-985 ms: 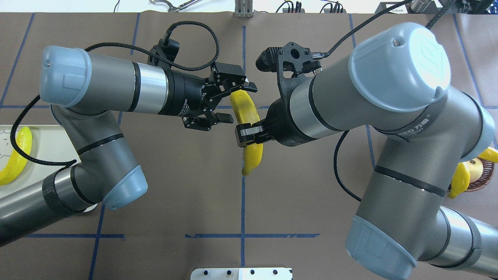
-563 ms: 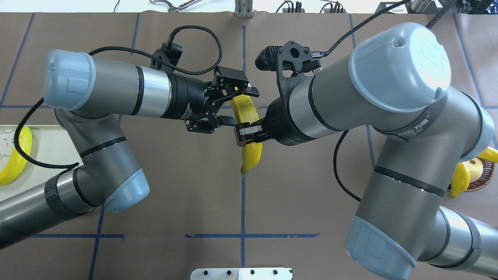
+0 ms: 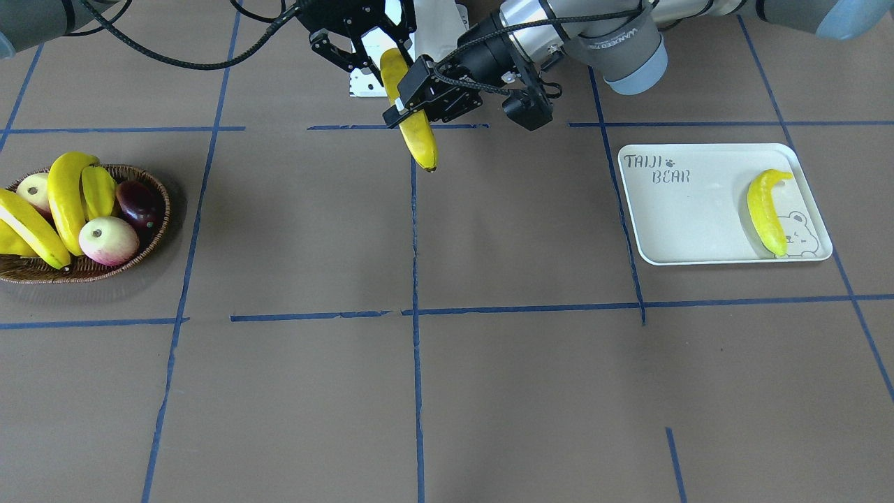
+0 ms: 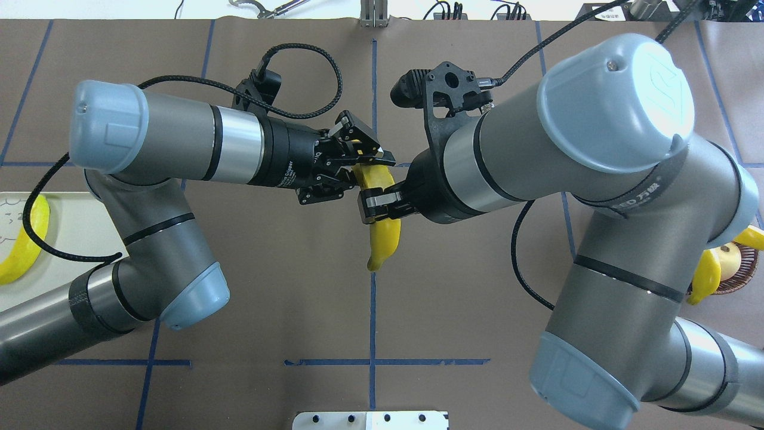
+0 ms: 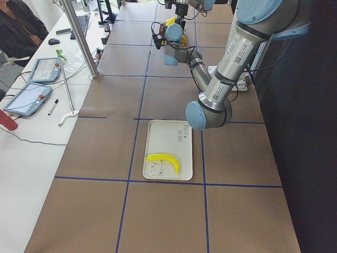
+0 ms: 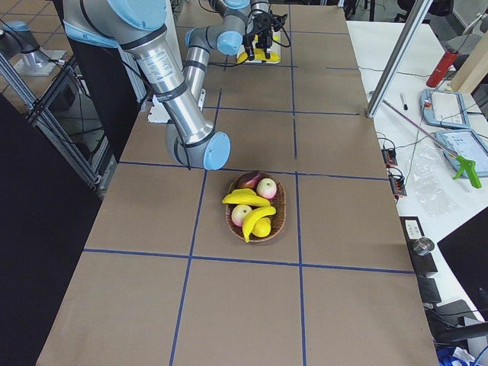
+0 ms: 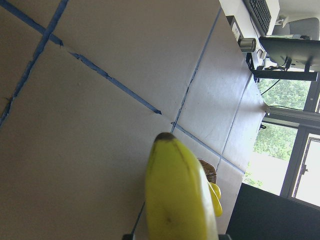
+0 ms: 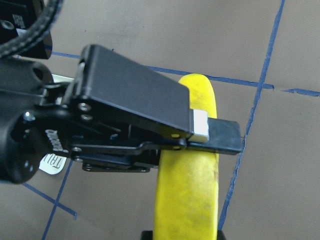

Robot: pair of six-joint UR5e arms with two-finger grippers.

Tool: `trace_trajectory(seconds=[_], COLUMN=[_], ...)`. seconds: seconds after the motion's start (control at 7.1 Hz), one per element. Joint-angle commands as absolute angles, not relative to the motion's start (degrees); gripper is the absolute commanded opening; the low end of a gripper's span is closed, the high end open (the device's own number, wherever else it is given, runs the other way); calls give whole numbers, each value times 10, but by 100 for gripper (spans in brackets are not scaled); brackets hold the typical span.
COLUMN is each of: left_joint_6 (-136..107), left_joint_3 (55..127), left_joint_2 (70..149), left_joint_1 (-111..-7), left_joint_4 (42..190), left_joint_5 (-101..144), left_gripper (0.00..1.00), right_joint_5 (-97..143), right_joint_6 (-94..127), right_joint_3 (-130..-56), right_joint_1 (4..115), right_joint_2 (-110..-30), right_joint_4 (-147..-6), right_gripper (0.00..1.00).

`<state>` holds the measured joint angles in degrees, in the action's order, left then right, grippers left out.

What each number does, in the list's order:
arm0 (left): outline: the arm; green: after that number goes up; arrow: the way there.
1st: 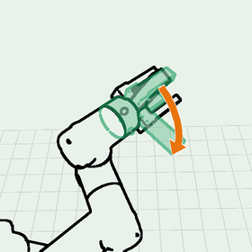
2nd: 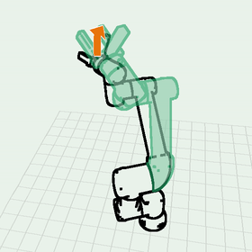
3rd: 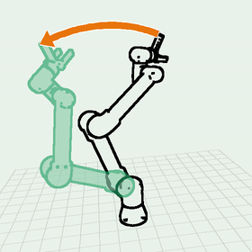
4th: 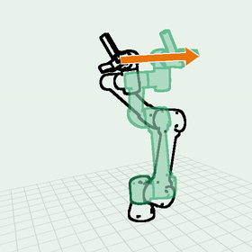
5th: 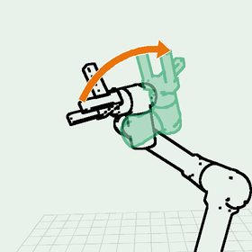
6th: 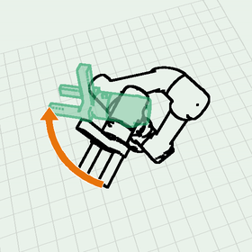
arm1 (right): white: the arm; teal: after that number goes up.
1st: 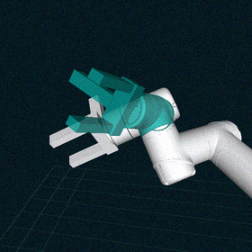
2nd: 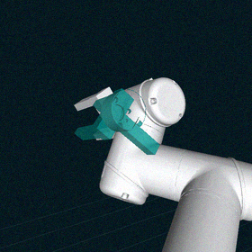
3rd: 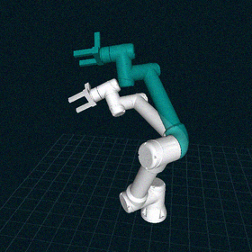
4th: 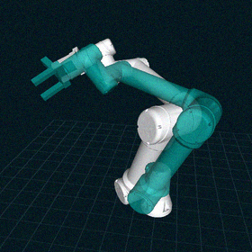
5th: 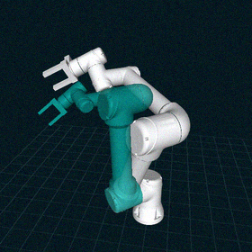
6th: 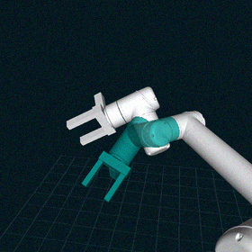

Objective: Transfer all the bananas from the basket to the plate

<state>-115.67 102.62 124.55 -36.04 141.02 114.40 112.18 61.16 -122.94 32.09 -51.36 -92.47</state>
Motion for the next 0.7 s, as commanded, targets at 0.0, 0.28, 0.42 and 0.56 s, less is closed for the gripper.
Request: trace_trajectory(seconds=[0.0, 0.28, 0.42, 0.56], left_joint_6=[-1157, -1157, -1156, -1154], left_joint_3=[1027, 1027, 1027, 1026], left_joint_2=[1244, 1243, 1242, 1240], left_joint_1=[-360, -360, -360, -365], left_joint_4=[1409, 1409, 1409, 1406], left_joint_5=[1145, 1145, 1145, 1145], left_gripper=[0, 0, 0, 0], right_joint_5=[1121, 1123, 1124, 1129], right_joint_6=[627, 627, 627, 626], right_joint_3=[-1232, -1232, -1235, -1238], right_joint_1=[321, 322, 323, 329], right_joint_2=[-514, -514, -514, -516], right_joint_4=[-924, -924, -925, -927], right_gripper=[100, 100, 100, 100])
